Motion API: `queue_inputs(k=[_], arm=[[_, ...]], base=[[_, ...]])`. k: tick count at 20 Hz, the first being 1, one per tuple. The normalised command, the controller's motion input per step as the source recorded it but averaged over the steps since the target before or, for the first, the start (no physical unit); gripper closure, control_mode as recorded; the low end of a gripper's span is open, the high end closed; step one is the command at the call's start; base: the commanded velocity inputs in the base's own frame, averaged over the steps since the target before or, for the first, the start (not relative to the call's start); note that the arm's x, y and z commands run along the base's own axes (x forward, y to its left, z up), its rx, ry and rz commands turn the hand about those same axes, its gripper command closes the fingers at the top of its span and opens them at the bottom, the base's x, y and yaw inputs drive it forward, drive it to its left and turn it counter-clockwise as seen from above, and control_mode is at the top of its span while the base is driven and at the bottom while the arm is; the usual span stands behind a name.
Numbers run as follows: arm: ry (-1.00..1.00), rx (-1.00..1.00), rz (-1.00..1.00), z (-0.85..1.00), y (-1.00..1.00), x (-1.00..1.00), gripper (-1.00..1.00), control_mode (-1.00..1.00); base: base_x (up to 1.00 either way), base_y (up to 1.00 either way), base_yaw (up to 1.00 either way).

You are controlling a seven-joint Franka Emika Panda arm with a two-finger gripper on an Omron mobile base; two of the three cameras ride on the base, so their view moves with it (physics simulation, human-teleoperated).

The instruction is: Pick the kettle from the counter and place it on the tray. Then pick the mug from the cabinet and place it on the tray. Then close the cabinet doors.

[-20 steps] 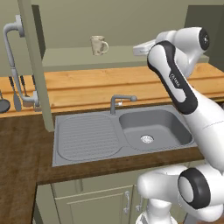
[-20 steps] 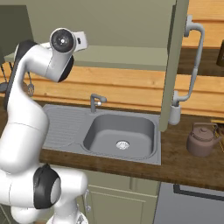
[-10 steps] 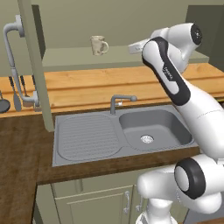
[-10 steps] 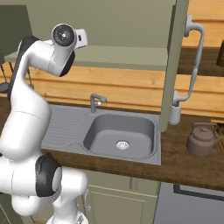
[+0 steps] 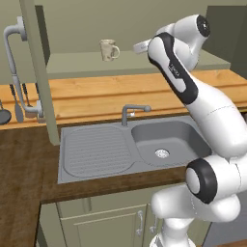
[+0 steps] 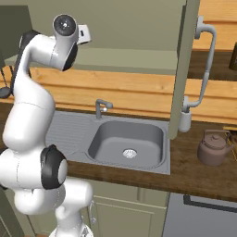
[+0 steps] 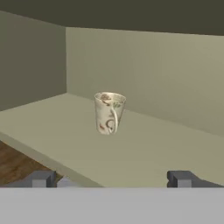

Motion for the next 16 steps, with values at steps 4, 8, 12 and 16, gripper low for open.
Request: queue_inputs(k=[4, 8, 12, 16], arm=[[-0.02, -0.01, 0.0, 0.0, 0.23, 0.21, -1.0, -1.0], [-0.07, 0.0, 0.0, -0.02, 0.14, 0.21, -1.0, -1.0], [-0.06, 0.0, 0.0, -0.07, 0.04, 0.19, -1.0, -1.0], [-0.03, 0.0, 0.0, -0.01, 0.0, 0.2, -1.0, -1.0]], base=[[0.0, 0.0, 0.0], [0.0, 0.0, 0.0], [0.0, 0.0, 0.0], [0.0, 0.0, 0.0]])
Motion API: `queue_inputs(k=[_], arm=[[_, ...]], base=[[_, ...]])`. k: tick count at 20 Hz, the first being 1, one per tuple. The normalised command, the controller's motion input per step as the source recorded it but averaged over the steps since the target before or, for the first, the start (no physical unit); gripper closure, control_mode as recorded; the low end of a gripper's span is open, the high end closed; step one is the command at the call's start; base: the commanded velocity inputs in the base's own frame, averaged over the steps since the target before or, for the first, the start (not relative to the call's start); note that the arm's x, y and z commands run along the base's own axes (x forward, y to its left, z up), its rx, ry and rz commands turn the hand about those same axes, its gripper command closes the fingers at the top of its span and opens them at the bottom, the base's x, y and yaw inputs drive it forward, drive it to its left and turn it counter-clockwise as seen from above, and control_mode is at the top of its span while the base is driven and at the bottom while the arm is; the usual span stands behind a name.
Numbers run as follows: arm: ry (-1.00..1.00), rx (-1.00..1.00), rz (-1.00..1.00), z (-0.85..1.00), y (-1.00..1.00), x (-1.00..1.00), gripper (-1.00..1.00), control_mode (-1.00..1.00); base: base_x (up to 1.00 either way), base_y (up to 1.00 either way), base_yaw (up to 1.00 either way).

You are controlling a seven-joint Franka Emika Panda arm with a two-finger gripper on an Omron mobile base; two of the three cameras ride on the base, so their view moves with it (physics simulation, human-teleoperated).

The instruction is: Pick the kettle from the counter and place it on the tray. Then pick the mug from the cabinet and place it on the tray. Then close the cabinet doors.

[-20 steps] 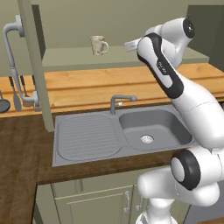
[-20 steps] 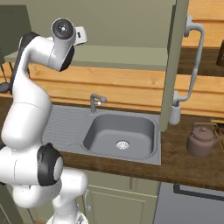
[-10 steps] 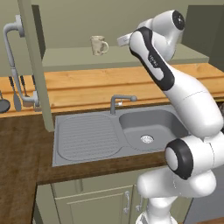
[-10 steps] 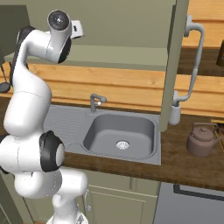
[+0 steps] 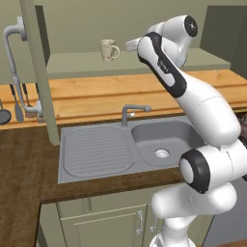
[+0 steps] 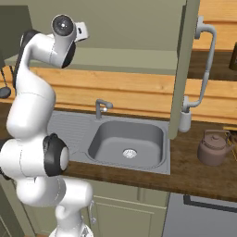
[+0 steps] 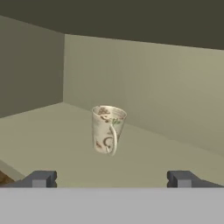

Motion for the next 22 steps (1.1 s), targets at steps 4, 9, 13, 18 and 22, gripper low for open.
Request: queue_inputs(k=[4, 9, 13, 18, 22], arm=[[-0.02, 0.0, 0.0, -0.01, 0.02, 0.21, -1.0, -1.0], [0.0, 0.0, 0.0, 0.0, 0.14, 0.27, -1.0, -1.0], [0.0, 0.0, 0.0, 0.0, 0.25, 0.27, -1.0, -1.0], [0.0, 0.0, 0.0, 0.0, 0.14, 0.16, -1.0, -1.0], [0.0, 0.0, 0.0, 0.0, 0.16, 0.14, -1.0, -1.0]], base=[[0.0, 0.0, 0.0], [0.0, 0.0, 0.0], [0.0, 0.0, 0.0], [0.0, 0.0, 0.0], [0.0, 0.0, 0.0]])
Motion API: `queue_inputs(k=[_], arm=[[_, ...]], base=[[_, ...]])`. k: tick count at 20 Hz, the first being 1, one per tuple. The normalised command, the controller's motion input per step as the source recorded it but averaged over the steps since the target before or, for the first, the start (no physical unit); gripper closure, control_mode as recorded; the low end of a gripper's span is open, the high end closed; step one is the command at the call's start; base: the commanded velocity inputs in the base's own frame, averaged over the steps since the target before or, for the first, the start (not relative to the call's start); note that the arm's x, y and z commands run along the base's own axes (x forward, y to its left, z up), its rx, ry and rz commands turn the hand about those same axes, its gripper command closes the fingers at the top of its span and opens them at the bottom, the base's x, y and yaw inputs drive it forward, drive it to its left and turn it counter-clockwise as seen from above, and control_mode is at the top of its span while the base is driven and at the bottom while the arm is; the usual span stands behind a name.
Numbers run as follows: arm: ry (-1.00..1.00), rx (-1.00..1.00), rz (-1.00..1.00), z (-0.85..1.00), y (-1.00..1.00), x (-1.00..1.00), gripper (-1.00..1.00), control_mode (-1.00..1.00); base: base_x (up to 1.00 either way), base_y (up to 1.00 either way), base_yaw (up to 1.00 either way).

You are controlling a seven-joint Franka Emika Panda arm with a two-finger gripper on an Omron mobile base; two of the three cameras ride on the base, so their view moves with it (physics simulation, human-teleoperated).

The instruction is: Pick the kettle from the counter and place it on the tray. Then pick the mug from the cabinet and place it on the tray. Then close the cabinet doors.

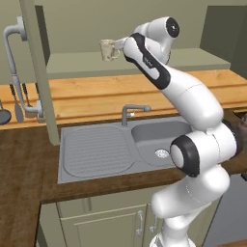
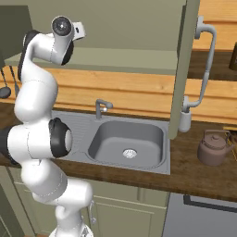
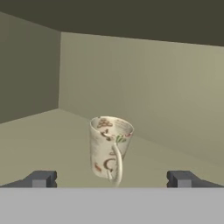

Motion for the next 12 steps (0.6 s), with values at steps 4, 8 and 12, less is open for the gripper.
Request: queue_inputs(k=[4, 8, 12], arm=[[0.0, 0.0, 0.0, 0.0, 0.07, 0.09, -1.0, -1.0], [0.0, 0.0, 0.0, 0.0, 0.14, 0.12, -1.0, -1.0], [0.0, 0.0, 0.0, -0.03, 0.1, 0.12, -1.0, -1.0]], base=[[0.0, 0.0, 0.0], [0.0, 0.0, 0.0], [0.0, 0.0, 0.0]])
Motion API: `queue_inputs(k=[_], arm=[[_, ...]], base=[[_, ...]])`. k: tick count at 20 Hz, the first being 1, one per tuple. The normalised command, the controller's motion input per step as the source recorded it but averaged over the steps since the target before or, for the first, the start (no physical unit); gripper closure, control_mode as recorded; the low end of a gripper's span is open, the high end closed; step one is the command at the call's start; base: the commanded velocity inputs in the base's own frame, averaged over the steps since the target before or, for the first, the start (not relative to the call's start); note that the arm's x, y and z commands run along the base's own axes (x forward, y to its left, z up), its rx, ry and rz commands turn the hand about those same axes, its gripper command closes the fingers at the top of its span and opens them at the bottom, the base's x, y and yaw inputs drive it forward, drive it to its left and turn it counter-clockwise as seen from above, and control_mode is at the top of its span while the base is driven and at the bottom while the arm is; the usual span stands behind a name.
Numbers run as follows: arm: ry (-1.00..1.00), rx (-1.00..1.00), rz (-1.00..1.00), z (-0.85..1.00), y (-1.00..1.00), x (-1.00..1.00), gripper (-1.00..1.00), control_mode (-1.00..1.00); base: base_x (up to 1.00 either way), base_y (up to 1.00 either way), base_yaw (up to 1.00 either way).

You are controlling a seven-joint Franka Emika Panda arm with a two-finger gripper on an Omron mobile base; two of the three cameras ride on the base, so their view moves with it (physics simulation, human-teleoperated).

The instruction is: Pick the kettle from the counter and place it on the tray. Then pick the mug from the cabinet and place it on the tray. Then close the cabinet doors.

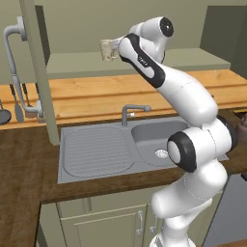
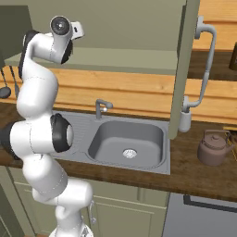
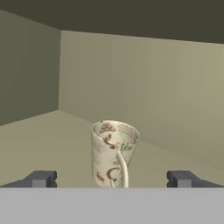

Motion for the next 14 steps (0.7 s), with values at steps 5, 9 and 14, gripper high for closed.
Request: queue_inputs(k=[5, 9, 14], arm=[[0.0, 0.0, 0.01, -0.12, 0.02, 0.12, -1.0, -1.0], [0.0, 0.0, 0.02, -0.13, 0.0, 0.11, -1.0, -1.0], [0.0, 0.0, 0.03, -0.12, 0.0, 0.09, -1.0, -1.0]], base=[[0.0, 0.0, 0.0], [0.0, 0.0, 0.0], [0.0, 0.0, 0.0]])
